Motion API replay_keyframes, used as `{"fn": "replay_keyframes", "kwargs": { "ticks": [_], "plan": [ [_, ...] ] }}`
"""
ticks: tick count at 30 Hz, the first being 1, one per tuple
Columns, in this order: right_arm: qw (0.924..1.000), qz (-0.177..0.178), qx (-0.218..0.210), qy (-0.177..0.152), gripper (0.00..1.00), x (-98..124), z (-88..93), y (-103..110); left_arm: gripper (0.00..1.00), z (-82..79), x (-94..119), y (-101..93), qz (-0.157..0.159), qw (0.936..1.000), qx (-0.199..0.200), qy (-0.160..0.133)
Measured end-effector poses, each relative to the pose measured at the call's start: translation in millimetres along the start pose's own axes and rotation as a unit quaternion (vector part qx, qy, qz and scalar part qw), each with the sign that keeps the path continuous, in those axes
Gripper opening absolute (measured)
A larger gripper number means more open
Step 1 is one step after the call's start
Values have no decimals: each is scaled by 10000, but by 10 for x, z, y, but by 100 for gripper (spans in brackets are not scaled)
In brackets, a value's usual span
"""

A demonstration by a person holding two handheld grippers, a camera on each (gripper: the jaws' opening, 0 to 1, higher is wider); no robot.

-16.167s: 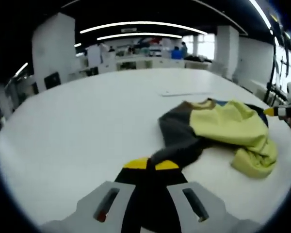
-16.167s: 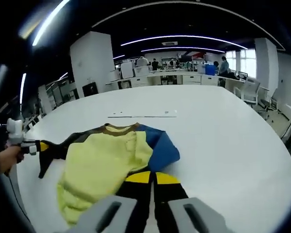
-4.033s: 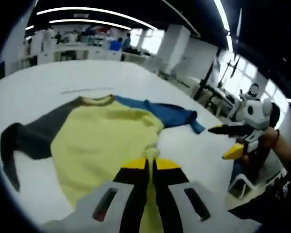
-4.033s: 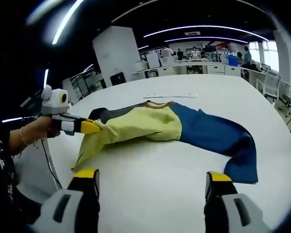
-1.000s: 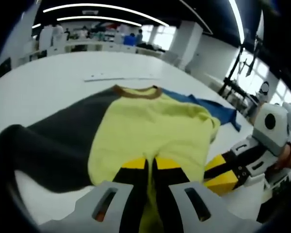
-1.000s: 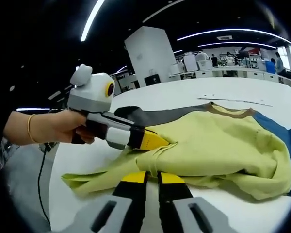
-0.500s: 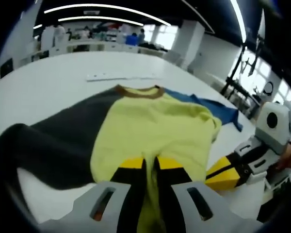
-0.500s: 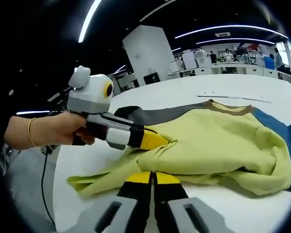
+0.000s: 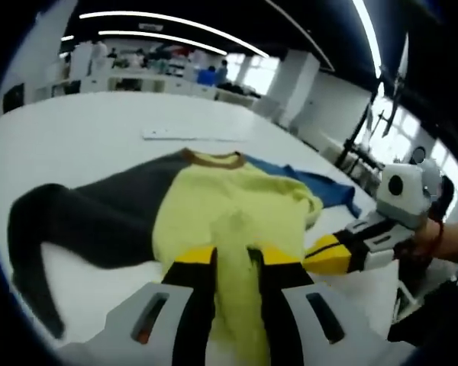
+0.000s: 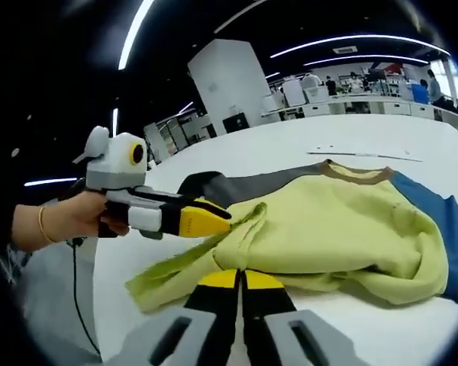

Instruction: Fold the garment on the visible template until the final outline fits inside the template.

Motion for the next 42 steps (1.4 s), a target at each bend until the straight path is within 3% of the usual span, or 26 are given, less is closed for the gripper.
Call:
{"fn": "replay_keyframes", "kwargs": {
  "ticks": [8, 11, 15, 18, 19, 20, 21, 26, 42],
  "plan": [
    [10000, 19, 5, 24, 0, 23, -3, 13, 25, 297, 408, 6, -150, 9997, 50, 170],
    [10000, 28, -32, 36, 0, 24, 0, 16, 26, 449, 526, 82, -456, 9985, 138, 275],
    [10000, 48, -56, 55, 0, 25, 8, 20, 26, 613, 578, 131, -583, 9968, 369, 399],
    [9999, 67, -60, 67, 0, 30, 13, 24, 25, 701, 545, 159, -643, 9961, 318, 516],
    [9999, 74, -69, 73, 0, 32, 15, 26, 22, 648, 491, 179, -588, 9979, 226, 116],
    [9999, 79, -78, 80, 0, 35, 17, 27, 20, 687, 484, 195, -591, 9965, 438, 386],
    [9999, 82, -80, 82, 0, 36, 18, 28, 17, 697, 490, 175, -558, 9958, 571, 441],
    [9998, 123, -147, 95, 0, 62, 13, 26, 0, 702, 468, 162, -650, 9955, 279, 635],
    [9991, 356, -106, 218, 0, 390, 7, 39, 0, 433, 748, -101, -626, 9977, 244, -91]
  ]
}}
Point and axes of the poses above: the point that each gripper's makers call its tool centre point, and the gripper's own axes: x roughly backward along the fingers, y roughly to its left, z roughly out of its underside, the point moved 9 cm from there along x, roughly backward along the fingers, and after that the axes turned 10 degrees about x, right-handed, at the moved point
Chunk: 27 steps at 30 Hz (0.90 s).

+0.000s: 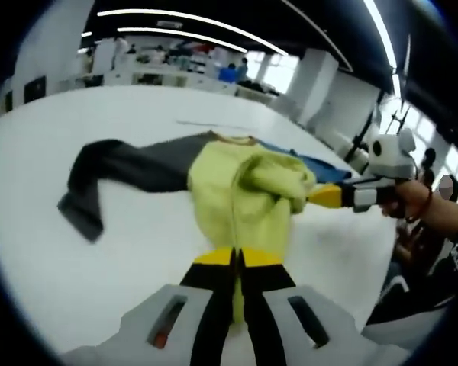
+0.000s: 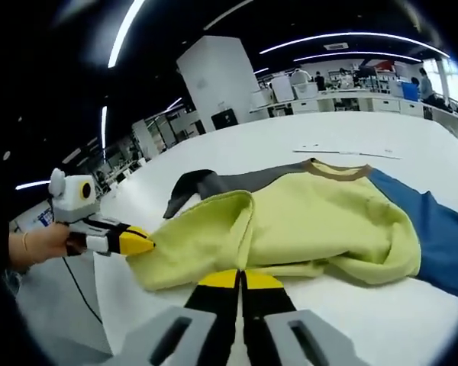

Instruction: Fold the garment on the visible template until the final outline fits inside the template.

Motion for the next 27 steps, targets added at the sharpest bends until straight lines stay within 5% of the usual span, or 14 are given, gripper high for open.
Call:
{"fn": "replay_keyframes", "kwargs": {
  "ticks": [16, 27],
  "plan": [
    [9992, 401, -12, -31, 0, 554, 89, -71, 0, -106, 239, -292, 67, 9988, -400, -282],
    [9989, 433, 175, 19, 0, 901, 132, -87, 0, -68, 367, -436, 188, 9974, -665, -208]
  ]
}}
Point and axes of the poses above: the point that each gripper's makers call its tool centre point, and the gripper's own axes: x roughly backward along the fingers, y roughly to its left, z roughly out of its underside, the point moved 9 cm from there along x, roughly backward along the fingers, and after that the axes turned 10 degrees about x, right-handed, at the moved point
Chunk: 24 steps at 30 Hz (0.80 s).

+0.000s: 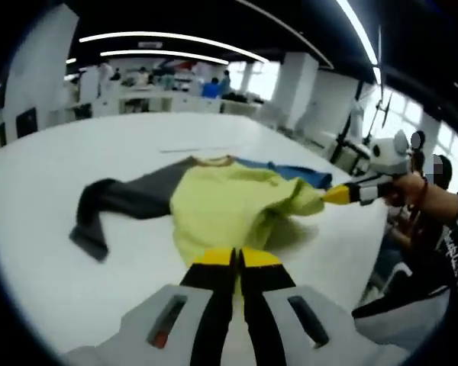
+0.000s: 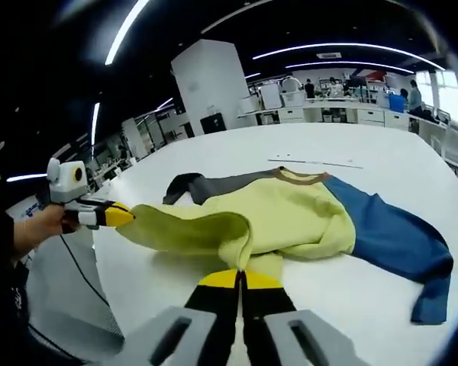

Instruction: Fold the garment on the visible template until the final outline fits inside the template.

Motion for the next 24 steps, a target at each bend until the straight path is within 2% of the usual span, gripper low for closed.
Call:
{"fn": "replay_keyframes", "kwargs": {
  "ticks": [2, 11, 13, 15, 24],
  "plan": [
    [10000, 13, -8, 5, 0, 77, 13, -17, 0, 16, 22, -41, 85, 10000, -12, 19],
    [9999, -6, 127, 98, 0, 270, 109, -28, 0, 101, 88, -123, 115, 9993, -236, 272],
    [9998, -21, 133, 117, 0, 298, 134, -23, 0, 151, 115, -103, -121, 9987, -191, 465],
    [9998, -26, 129, 154, 0, 327, 168, -21, 0, 184, 112, -103, -115, 9985, -241, 479],
    [9990, -139, 188, 381, 0, 432, 398, 83, 0, 369, 148, -86, -303, 9969, -15, 729]
  ]
}}
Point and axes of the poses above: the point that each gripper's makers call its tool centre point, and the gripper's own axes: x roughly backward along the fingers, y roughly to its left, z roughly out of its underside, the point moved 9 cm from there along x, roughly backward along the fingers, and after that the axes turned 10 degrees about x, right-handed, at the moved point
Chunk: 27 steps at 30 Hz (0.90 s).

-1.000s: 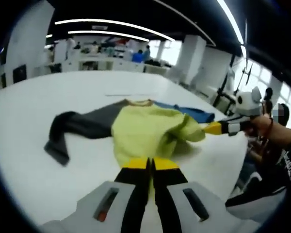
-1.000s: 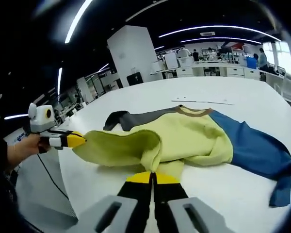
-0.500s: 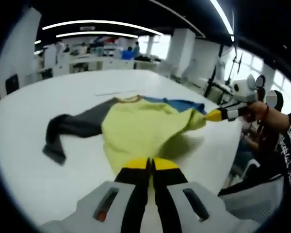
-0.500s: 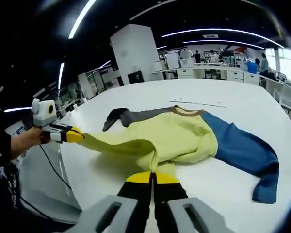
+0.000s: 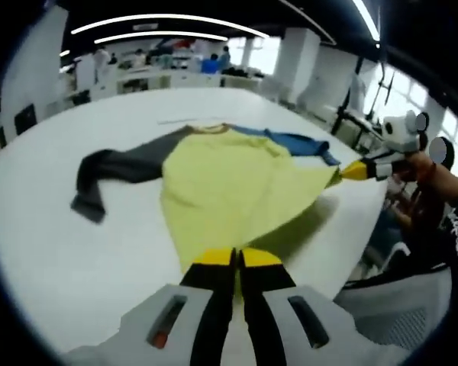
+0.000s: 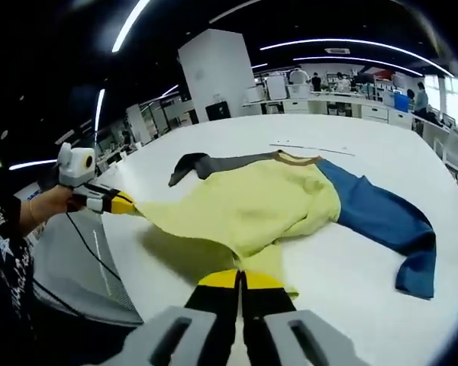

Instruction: Fold the garment on the visible template until the final outline fits inside the template.

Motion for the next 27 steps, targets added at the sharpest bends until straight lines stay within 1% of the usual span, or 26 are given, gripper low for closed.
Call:
{"fn": "replay_keyframes", "kwargs": {
  "ticks": [1, 3, 5, 6, 8, 11, 13, 14, 17, 19, 21, 25, 27],
  "plan": [
    [10000, 1, 24, 59, 0, 3, 44, 23, 0, 18, 4, 0, -12, 10000, 82, 49],
    [9998, 37, 68, 162, 0, -3, 119, 56, 0, 52, 1, 9, -101, 9998, 79, 152],
    [9998, 43, 48, 199, 0, -11, 169, 84, 0, 86, -2, 28, -173, 9995, 42, 250],
    [9998, 25, 7, 200, 0, -16, 201, 102, 0, 114, -4, 32, -189, 9993, 110, 298],
    [9997, 52, -24, 227, 0, -25, 252, 123, 0, 146, -6, 33, -158, 9992, 168, 322],
    [9990, 181, 77, 402, 0, -30, 332, 124, 0, 210, -11, 30, -169, 9986, 277, 416],
    [9990, 175, 15, 401, 0, -36, 370, 127, 0, 251, -11, 29, -198, 9981, 299, 493],
    [9991, 163, -85, 386, 0, -40, 396, 131, 0, 277, -8, 34, -213, 9978, 326, 538],
    [9987, 193, -105, 458, 0, -57, 460, 138, 0, 331, 5, 47, -260, 9968, 397, 642],
    [9982, 222, -74, 551, 0, -69, 500, 145, 0, 366, 12, 62, -271, 9963, 481, 652],
    [9981, 227, -116, 560, 0, -73, 523, 146, 0, 390, 19, 65, -273, 9959, 581, 645],
    [9976, 242, -198, 615, 0, -62, 552, 151, 0, 409, 43, 71, -355, 9954, 576, 680],
    [9972, 297, -281, 622, 6, -40, 559, 141, 2, 399, 68, 69, -327, 9956, 641, 604]
  ]
}}
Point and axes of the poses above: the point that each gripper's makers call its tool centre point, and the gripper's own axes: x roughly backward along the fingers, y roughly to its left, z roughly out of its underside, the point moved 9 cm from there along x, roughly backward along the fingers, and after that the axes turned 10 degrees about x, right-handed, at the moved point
